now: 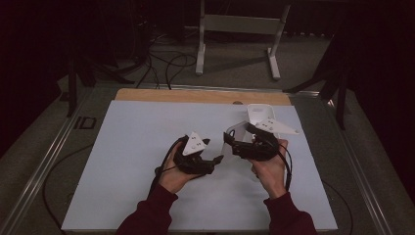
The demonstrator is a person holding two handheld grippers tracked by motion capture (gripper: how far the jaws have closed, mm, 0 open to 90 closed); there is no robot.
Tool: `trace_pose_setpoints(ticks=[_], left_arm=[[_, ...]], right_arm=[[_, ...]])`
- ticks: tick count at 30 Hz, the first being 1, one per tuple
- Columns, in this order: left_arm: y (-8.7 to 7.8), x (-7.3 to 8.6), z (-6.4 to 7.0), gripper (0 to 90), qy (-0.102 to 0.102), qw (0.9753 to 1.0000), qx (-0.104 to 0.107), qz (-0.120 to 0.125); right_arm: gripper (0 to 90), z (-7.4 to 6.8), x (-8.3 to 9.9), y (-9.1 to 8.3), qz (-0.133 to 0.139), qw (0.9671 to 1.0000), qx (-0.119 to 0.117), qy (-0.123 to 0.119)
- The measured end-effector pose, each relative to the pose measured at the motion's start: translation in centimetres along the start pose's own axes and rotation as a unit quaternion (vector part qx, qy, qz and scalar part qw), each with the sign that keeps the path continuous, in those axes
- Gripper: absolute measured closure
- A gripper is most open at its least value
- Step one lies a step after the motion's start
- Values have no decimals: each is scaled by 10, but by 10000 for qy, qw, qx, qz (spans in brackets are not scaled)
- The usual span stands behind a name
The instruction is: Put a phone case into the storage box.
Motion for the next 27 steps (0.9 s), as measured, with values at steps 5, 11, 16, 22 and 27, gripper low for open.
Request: trace_pose_setpoints(ticks=[5,11,16,22,27], left_arm=[[-12,4,-11,135,-69,9996,-268,-6],[-27,9,-23,3,-166,9991,-398,-17],[-39,13,-31,0,-187,9984,-528,16],[-54,23,-41,0,-254,9974,-670,-21],[-65,29,-47,0,-283,9965,-787,-20]], right_arm=[[168,7,-3,3,9,9999,66,93],[168,13,-9,4,33,9998,133,112],[168,17,-15,5,80,9998,194,57],[168,21,-19,7,103,9996,263,32],[168,27,-24,10,128,9994,322,38]])
Point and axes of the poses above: each handheld gripper's, and its own axes: y roughly forward along the jaws, x roughly out of its underside, z roughly to its right, the point moved 9 cm from there along y, roughly forward along the jaws, and after that the axes turned 12 degrees about x, right-handed, at the moved point
